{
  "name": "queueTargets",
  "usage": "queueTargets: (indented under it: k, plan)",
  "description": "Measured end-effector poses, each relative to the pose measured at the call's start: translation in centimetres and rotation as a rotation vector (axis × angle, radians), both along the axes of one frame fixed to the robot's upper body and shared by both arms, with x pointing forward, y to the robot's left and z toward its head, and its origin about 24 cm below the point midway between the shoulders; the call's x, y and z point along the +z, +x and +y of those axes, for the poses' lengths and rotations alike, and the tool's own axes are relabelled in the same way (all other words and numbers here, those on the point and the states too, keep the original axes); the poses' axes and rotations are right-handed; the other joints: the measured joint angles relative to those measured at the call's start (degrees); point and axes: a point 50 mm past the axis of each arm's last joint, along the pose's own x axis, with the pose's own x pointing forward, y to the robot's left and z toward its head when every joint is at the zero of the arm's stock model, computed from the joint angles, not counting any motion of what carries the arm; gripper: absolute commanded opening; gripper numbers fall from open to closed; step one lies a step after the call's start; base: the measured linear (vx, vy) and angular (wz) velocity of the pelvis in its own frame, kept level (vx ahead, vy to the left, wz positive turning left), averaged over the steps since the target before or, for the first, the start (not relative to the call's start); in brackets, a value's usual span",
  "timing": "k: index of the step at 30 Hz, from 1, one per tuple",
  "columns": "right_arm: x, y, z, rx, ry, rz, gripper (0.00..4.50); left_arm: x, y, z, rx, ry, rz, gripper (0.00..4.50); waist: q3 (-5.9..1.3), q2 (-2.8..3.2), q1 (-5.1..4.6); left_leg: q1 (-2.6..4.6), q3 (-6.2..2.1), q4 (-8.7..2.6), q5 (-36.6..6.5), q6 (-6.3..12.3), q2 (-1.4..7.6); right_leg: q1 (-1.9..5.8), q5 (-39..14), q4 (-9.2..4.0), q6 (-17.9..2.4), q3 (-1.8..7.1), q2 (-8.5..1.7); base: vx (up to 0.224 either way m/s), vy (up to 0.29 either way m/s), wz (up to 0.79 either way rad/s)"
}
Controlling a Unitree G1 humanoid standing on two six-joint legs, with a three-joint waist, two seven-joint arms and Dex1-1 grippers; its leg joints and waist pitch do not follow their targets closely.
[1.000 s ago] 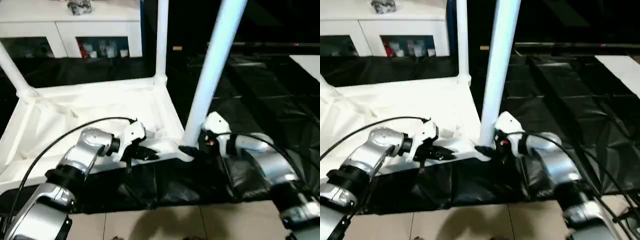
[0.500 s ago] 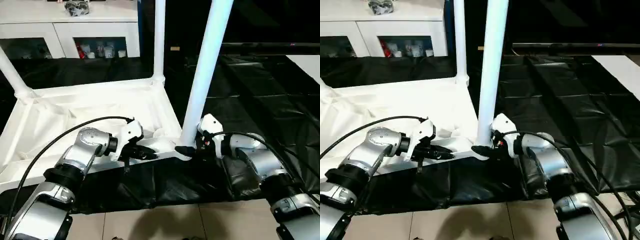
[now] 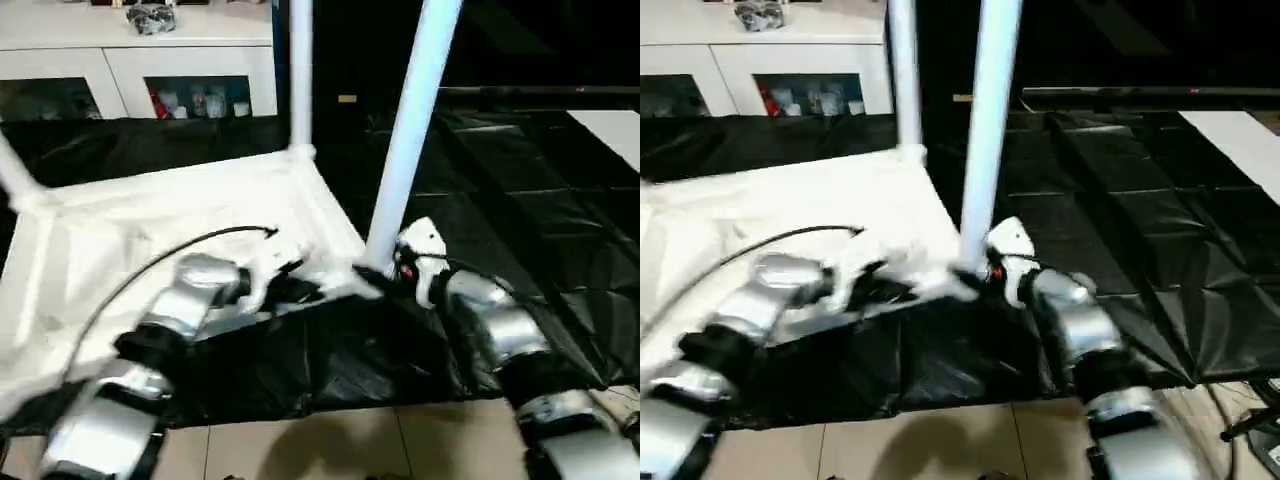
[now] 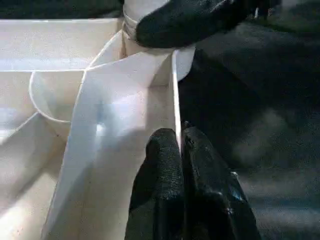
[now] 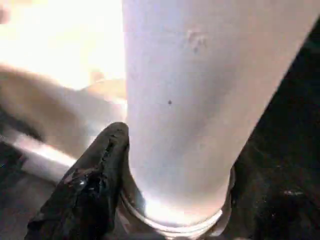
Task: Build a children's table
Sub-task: Rotate leg to tighten
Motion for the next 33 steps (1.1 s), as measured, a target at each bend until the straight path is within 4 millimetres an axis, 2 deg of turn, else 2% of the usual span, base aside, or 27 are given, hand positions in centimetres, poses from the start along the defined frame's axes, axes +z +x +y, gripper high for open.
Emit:
queueTargets:
  k: [3,7,8,10,16,20,25,28,31,33]
  plan:
    - [-0.1,0.6,0.2,-0.125,0.002,-0.01,2.72,-0.1,0.1,-1.6,0.041,-0.009,-0.021,0.0,-0.14,0.12,-0.07,0.02,0.01,-0.01,-0.01,0.01,-0.25,0.07,-0.04,-0.05,0.07,-0.01,-0.25,0.0,0.0,0.0]
    - [-0.1,0.7,0.3,-0.135,-0.013,-0.031,2.72,-0.1,0.2,-1.7,0.045,-0.004,-0.034,0.0,-0.15,0.16,-0.17,-0.01,-0.02,-0.12,-0.02,0.03,-0.5,0.03,-0.07,-0.05,0.12,-0.06,-0.46,0.0,0.0,0.0]
    - [-0.1,0.7,0.3,-0.134,-0.016,-0.033,3.07,-0.1,0.2,-1.7,0.044,-0.004,-0.035,0.0,-0.15,0.15,-0.19,-0.02,-0.03,-0.16,-0.02,0.03,-0.57,0.0,-0.07,-0.04,0.12,-0.06,-0.51,0.0,0.0,0.0]
    - [0.0,0.7,0.2,-0.116,-0.021,-0.037,3.44,-0.1,0.2,-1.6,0.035,-0.004,-0.037,0.0,-0.14,0.14,-0.22,-0.06,-0.04,-0.2,-0.02,0.03,-0.63,-0.04,-0.08,-0.04,0.14,-0.07,-0.58,0.0,0.0,0.0]
    - [0.3,-0.2,-1.2,0.142,-0.021,-0.044,3.97,0.4,-0.7,0.1,-0.107,-0.01,-0.027,0.0,-0.05,0.0,0.05,-0.67,-0.07,-0.43,0.0,0.06,-0.59,-0.42,-0.17,0.05,0.29,-0.17,-0.59,0.0,0.0,0.0]
    - [0.9,-1.4,-2.4,0.369,-0.038,-0.038,3.97,0.6,-1.4,2.2,-0.216,-0.015,0.008,0.0,0.0,-0.06,0.48,-0.94,-0.07,-0.4,-0.01,0.1,-0.48,-0.54,-0.12,0.06,0.12,-0.27,-0.6,0.0,0.0,0.0]
    - [1.5,-2.8,-2.9,0.606,-0.029,0.017,3.97,0.8,-1.9,3.1,-0.298,-0.009,0.027,0.0,0.11,-0.25,0.74,-0.95,0.01,-0.16,-0.09,0.24,-0.36,-0.54,-0.13,0.04,0.1,-0.25,-0.71,0.0,0.0,0.0]
    - [1.5,-3.3,-3.1,0.696,-0.037,0.051,3.97,0.8,-2.0,3.5,-0.329,-0.002,0.04,0.0,0.16,-0.35,0.95,-0.92,0.05,-0.11,-0.06,0.25,-0.28,-0.42,-0.12,0.07,0.1,-0.25,-0.71,0.0,0.0,0.0]
    - [1.5,-3.4,-3.2,0.751,-0.046,0.076,3.63,0.9,-2.0,3.6,-0.362,0.011,0.051,0.0,0.17,-0.36,1.02,-0.93,0.05,-0.11,-0.05,0.25,-0.26,-0.42,-0.11,0.12,0.09,-0.25,-0.71,0.0,0.0,0.0]
    - [1.5,-3.4,-3.1,0.769,-0.051,0.082,3.58,0.9,-2.1,3.7,-0.379,0.009,0.056,0.0,0.18,-0.37,1.04,-0.93,0.05,-0.11,-0.04,0.25,-0.24,-0.41,-0.11,0.15,0.09,-0.26,-0.7,0.0,0.0,0.0]
